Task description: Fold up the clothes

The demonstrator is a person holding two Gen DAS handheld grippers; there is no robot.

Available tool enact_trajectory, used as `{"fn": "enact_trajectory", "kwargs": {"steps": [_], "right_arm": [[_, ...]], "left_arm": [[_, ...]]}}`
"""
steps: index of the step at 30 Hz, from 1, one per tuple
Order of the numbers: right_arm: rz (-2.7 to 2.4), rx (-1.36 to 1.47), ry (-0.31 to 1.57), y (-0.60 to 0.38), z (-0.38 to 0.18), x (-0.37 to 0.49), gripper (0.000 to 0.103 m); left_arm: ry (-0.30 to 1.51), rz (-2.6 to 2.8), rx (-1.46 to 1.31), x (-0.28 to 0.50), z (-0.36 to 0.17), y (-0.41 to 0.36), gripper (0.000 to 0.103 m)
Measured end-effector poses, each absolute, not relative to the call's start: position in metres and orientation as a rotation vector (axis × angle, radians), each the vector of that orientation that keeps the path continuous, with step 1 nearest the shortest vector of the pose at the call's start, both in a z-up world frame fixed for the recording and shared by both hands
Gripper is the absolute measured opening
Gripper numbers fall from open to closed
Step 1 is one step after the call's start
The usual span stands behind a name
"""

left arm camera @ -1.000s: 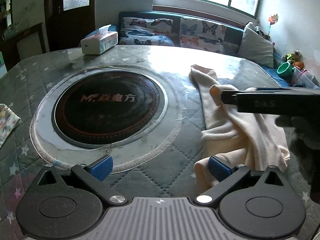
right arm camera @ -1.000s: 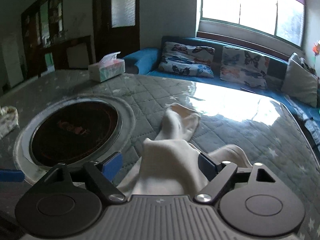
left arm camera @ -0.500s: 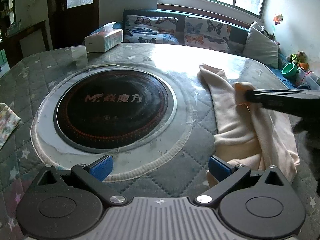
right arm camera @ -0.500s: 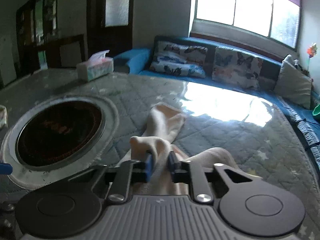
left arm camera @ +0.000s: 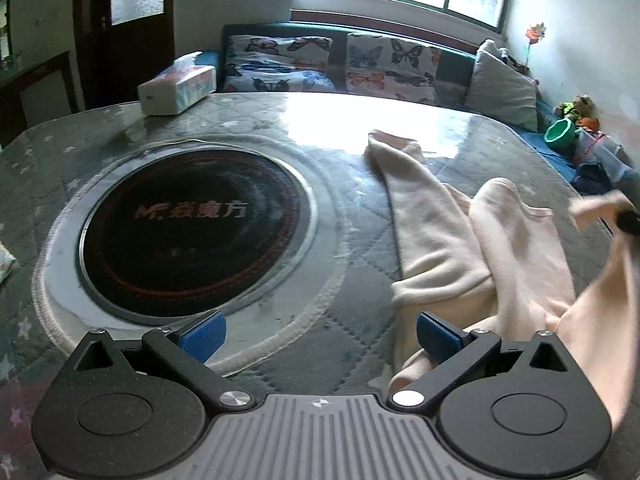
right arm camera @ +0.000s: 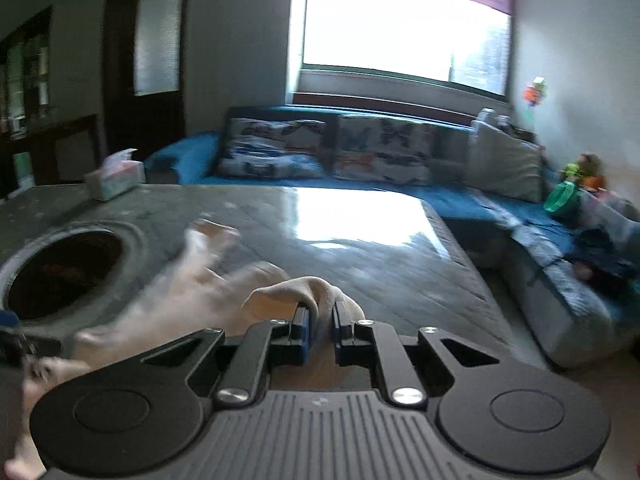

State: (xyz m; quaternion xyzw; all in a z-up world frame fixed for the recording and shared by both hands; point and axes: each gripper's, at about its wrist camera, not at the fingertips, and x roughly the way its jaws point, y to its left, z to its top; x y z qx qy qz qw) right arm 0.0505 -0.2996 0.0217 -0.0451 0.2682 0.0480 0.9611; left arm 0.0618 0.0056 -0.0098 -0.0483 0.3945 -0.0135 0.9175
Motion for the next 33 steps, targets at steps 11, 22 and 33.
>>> {"fn": "enact_trajectory", "kwargs": {"steps": [11, 22, 33], "right_arm": [[-0.151, -0.019, 0.662, -0.376, -0.012, -0.004, 0.01], [-0.203, -0.013, 0.695, -0.387, -0.019, -0.011, 0.02], [-0.149, -0.038, 0.609, -0.378, 0.01, -0.012, 0.032]], "left_arm": [[0.785, -0.109, -0.089, 0.086, -0.006, -0.016, 0.102], [0.707, -0.129, -0.05, 0.159, -0.01, -0.036, 0.088], [0.742, -0.187, -0.145, 0.21, -0.033, -0.03, 0.071]]}}
